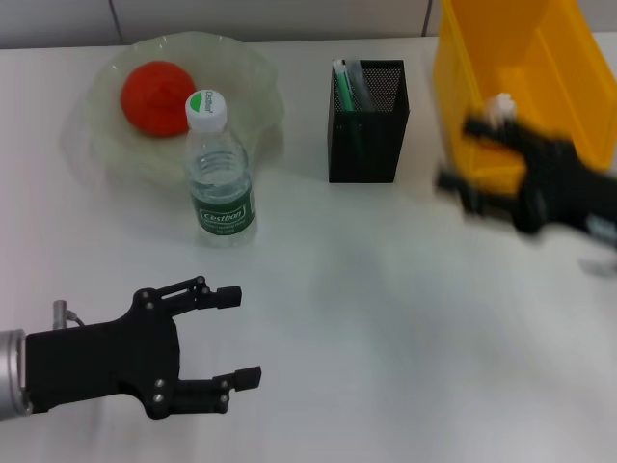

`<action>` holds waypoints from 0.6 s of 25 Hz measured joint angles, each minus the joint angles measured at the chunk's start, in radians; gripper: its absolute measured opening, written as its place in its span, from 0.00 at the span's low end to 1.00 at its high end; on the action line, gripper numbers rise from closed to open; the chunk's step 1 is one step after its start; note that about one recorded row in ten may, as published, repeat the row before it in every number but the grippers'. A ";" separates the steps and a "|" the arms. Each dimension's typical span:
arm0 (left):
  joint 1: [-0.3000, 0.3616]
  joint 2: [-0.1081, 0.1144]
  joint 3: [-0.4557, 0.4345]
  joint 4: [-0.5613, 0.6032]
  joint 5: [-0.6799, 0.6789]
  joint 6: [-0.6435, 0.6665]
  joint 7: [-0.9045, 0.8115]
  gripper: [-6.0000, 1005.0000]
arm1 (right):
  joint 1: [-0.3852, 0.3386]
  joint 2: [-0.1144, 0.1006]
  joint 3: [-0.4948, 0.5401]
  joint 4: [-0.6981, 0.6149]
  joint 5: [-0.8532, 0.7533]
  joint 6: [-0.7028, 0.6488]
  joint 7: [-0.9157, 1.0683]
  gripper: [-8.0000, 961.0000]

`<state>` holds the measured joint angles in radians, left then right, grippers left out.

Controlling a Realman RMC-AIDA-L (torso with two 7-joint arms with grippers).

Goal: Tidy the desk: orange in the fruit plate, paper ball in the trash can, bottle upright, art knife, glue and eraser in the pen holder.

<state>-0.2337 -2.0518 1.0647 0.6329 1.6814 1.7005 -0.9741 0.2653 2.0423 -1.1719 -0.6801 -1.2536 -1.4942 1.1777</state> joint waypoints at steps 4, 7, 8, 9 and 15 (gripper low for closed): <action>0.000 0.010 0.000 0.001 0.001 0.035 0.000 0.85 | -0.031 -0.034 0.093 0.019 -0.283 -0.204 0.000 0.81; 0.000 0.017 0.000 0.001 0.003 0.063 0.000 0.85 | -0.026 -0.034 0.140 0.032 -0.459 -0.307 -0.003 0.86; 0.000 0.020 0.000 0.001 0.004 0.071 0.000 0.85 | -0.027 -0.027 0.150 0.032 -0.485 -0.320 -0.009 0.86; -0.001 0.022 0.002 0.001 0.004 0.074 0.000 0.85 | -0.029 -0.019 0.154 0.029 -0.498 -0.324 -0.021 0.86; -0.007 0.020 0.007 -0.004 0.005 0.077 -0.002 0.85 | -0.027 0.015 0.159 0.032 -0.507 -0.308 -0.081 0.86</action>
<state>-0.2406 -2.0315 1.0714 0.6289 1.6859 1.7774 -0.9764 0.2384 2.0575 -1.0125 -0.6481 -1.7605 -1.8024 1.0971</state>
